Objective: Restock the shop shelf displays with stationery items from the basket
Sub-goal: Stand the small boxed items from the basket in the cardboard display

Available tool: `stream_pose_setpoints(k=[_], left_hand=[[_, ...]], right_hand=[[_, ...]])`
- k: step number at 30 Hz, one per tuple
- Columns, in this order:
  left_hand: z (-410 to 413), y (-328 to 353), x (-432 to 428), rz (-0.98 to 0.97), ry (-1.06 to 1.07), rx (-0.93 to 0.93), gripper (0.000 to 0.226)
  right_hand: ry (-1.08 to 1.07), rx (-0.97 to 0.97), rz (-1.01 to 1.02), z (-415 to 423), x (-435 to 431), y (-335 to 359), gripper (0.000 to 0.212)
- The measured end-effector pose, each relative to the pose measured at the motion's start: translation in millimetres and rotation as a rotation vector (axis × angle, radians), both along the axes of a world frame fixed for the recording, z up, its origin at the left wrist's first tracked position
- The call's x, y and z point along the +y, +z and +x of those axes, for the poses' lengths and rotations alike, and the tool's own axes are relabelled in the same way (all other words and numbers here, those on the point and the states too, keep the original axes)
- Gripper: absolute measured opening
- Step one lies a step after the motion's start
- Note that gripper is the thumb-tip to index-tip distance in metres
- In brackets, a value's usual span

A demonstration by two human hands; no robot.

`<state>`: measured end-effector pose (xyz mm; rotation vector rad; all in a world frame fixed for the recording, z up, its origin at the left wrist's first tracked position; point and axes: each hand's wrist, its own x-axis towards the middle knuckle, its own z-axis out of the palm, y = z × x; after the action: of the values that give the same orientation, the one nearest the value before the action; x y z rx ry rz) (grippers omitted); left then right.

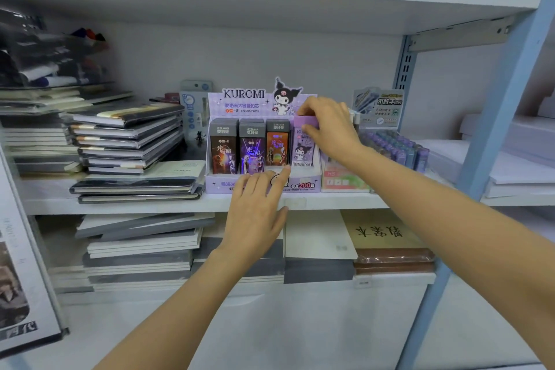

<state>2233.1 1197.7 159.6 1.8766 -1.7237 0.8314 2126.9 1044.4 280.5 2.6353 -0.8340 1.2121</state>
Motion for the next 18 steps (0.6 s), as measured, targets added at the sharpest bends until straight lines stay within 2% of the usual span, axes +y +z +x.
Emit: stream_pose_setpoints(k=[3,9,12,15,18], left_hand=[[1,-2,-1,0.015,0.011,-0.016,0.066],[-1,-1,1,0.069,0.023,0.005,0.066],[-7,-4,10,0.009,-0.062,0.072,0.064],[-14,-32,22,-0.189,-0.150,0.113,0.053],[-21,-90,36,-0.242,-0.132,0.238,0.042]], right_hand=[[-0.024,0.017,-0.046,0,-3,-2,0.018],[-0.058,0.218,-0.055,-10,3,-4,0.039],[0.086,0.051,-0.058,-25,23,-19,0.038],[0.302,-0.160,-0.137,-36,57,-49,0.025],[0.492,-0.169,-0.049,-43,84,-102,0.016]])
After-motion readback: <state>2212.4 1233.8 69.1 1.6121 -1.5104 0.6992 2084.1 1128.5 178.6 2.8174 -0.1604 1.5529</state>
